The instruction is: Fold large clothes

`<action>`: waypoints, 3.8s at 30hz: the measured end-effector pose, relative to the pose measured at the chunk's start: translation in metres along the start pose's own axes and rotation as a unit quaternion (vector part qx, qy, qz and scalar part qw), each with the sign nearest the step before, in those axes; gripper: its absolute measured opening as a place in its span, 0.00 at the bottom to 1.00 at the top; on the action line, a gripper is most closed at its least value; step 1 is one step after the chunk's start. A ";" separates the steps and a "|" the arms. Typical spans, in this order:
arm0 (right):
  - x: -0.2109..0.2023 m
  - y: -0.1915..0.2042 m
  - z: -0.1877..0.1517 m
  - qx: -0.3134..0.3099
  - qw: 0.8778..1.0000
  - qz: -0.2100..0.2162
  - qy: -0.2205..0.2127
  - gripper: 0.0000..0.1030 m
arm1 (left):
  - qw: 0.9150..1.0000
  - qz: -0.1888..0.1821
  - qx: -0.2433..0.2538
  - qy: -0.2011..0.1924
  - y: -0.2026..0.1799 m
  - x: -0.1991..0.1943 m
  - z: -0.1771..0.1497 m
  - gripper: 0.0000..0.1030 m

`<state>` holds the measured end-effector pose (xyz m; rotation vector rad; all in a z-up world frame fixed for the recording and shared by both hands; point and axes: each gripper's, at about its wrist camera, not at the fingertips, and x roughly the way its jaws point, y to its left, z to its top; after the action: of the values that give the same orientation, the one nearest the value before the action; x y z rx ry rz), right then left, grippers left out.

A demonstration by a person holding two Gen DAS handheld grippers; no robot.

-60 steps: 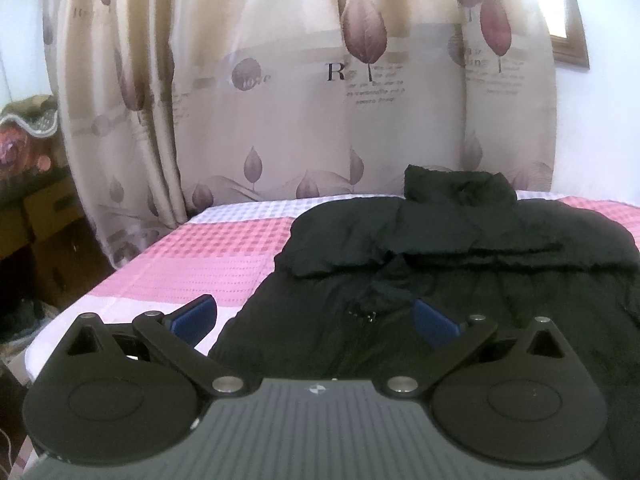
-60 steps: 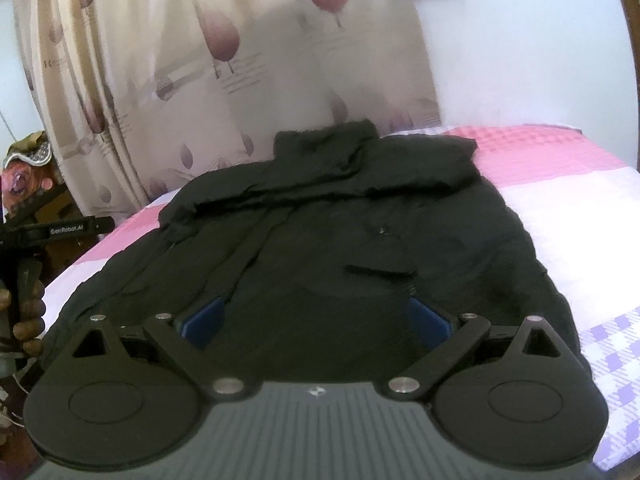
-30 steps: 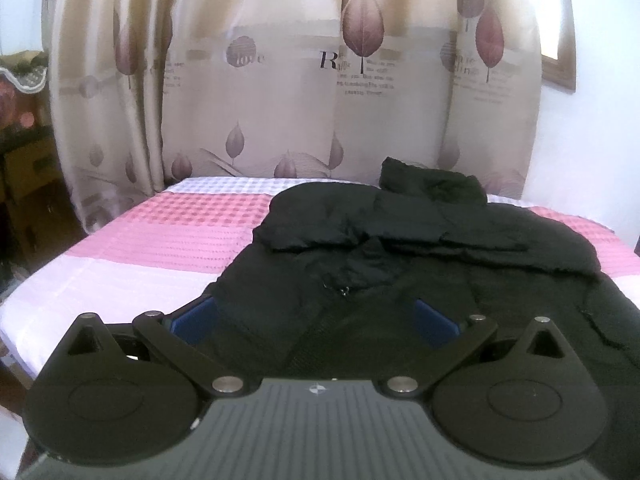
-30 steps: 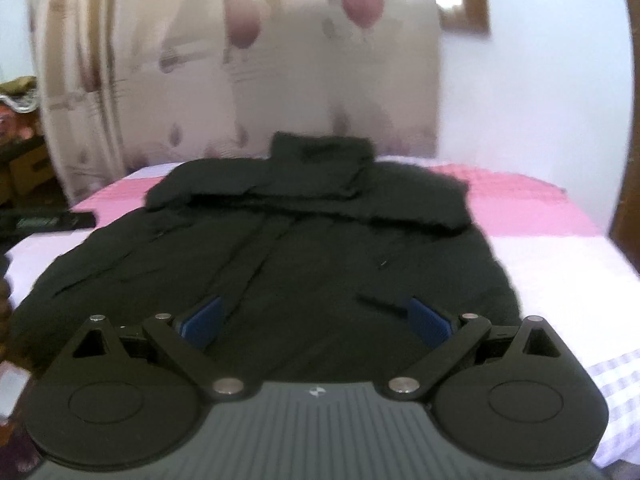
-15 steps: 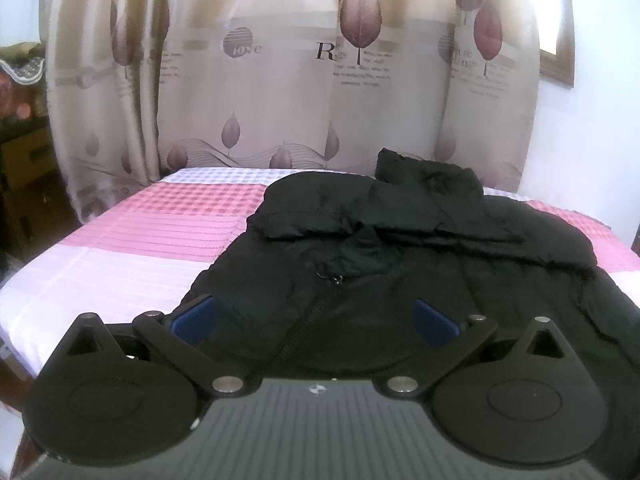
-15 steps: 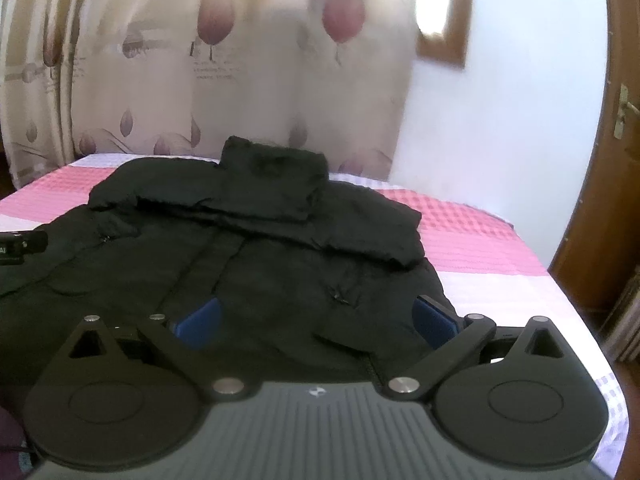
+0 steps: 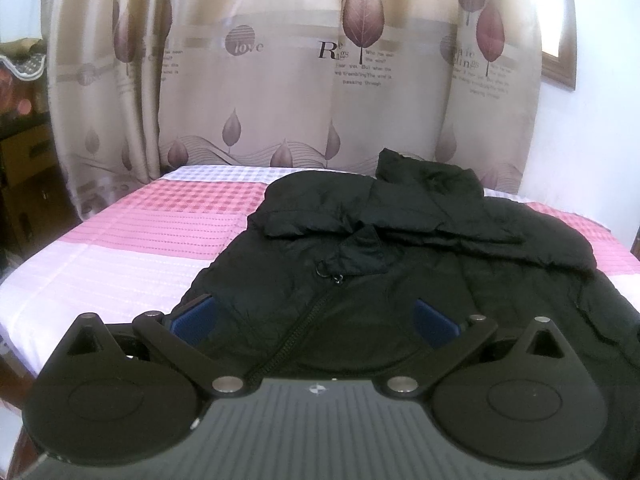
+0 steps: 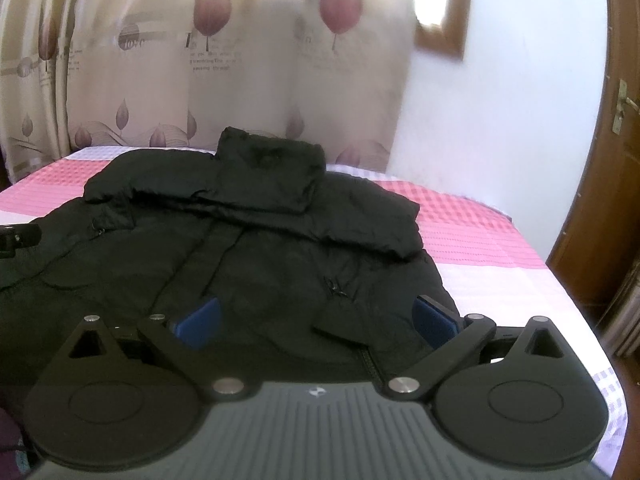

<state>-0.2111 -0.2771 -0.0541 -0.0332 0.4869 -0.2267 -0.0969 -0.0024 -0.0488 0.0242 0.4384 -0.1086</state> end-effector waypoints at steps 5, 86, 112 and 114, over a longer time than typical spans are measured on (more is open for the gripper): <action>0.000 0.001 0.000 -0.002 1.000 -0.004 0.000 1.00 | 1.000 -0.001 -0.001 0.001 0.001 0.000 0.000 1.00; 0.013 0.005 -0.020 0.010 0.999 0.017 0.035 1.00 | 0.996 0.017 0.086 -0.012 -0.022 -0.007 -0.007 1.00; 0.013 0.008 -0.023 0.006 0.999 0.030 0.037 1.00 | 0.995 0.010 0.102 -0.012 -0.028 -0.008 -0.011 1.00; 0.009 0.002 -0.023 0.010 0.999 0.034 0.026 1.00 | 0.996 -0.010 0.086 -0.004 -0.011 -0.006 -0.006 1.00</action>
<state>-0.2137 -0.2771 -0.0791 0.0088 0.5370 -0.1659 -0.1059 -0.0127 -0.0514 0.1882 0.4205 -0.1656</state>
